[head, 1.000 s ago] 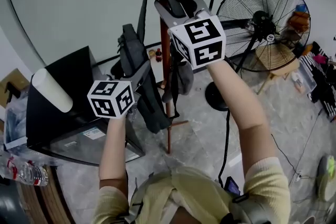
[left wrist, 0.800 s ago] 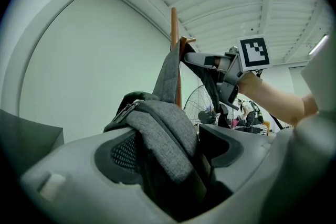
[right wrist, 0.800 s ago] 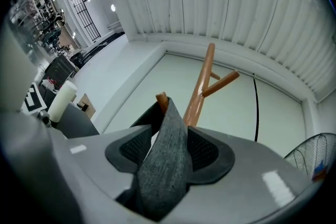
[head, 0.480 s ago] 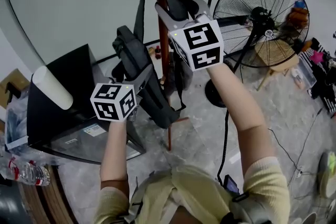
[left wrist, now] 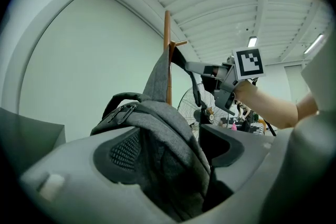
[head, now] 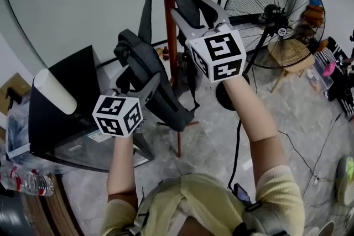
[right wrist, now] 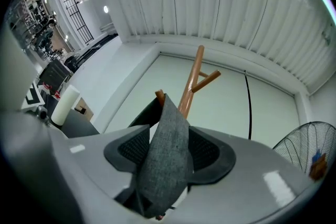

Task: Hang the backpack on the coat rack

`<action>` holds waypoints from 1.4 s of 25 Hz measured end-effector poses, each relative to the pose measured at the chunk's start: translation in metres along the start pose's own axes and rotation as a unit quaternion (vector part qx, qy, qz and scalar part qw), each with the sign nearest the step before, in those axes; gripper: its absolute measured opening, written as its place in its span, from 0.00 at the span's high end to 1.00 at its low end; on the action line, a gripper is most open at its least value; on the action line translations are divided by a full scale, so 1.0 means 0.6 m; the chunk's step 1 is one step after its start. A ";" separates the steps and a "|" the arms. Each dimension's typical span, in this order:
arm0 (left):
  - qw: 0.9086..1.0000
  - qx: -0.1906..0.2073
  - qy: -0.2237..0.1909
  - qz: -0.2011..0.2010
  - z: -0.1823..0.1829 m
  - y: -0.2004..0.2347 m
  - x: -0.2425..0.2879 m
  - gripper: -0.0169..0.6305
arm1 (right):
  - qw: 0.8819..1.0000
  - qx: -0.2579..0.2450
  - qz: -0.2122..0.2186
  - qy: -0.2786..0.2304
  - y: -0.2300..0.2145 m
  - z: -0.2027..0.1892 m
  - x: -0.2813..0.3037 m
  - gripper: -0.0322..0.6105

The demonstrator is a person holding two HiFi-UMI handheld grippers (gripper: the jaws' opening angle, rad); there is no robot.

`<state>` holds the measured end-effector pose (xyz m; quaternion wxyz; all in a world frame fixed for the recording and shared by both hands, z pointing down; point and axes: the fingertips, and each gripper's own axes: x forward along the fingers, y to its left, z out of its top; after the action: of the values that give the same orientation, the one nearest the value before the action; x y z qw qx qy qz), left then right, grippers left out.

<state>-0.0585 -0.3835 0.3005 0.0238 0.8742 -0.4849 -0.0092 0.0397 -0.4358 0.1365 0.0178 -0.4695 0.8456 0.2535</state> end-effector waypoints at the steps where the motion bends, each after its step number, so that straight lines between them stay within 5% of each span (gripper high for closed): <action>1: 1.000 -0.003 -0.004 0.000 0.000 0.000 -0.004 0.41 | 1.000 0.003 -0.003 -0.003 0.000 -0.001 -0.007 0.59; 11: 1.000 -0.002 -0.023 -0.002 0.013 -0.012 -0.033 0.44 | 0.997 0.074 -0.026 -0.011 -0.015 -0.039 -0.085 0.60; 25: 0.993 0.015 -0.109 0.041 0.064 -0.009 -0.112 0.44 | 0.992 0.117 -0.041 0.002 0.001 -0.078 -0.187 0.62; 35: 0.993 -0.024 -0.110 0.031 0.043 -0.019 -0.148 0.44 | 0.988 0.145 -0.052 0.013 0.014 -0.099 -0.242 0.68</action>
<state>-0.0970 -0.3028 0.2737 -0.0086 0.8513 -0.5115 -0.1167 0.1263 -0.3445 0.2306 0.0876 -0.5084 0.8481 0.1205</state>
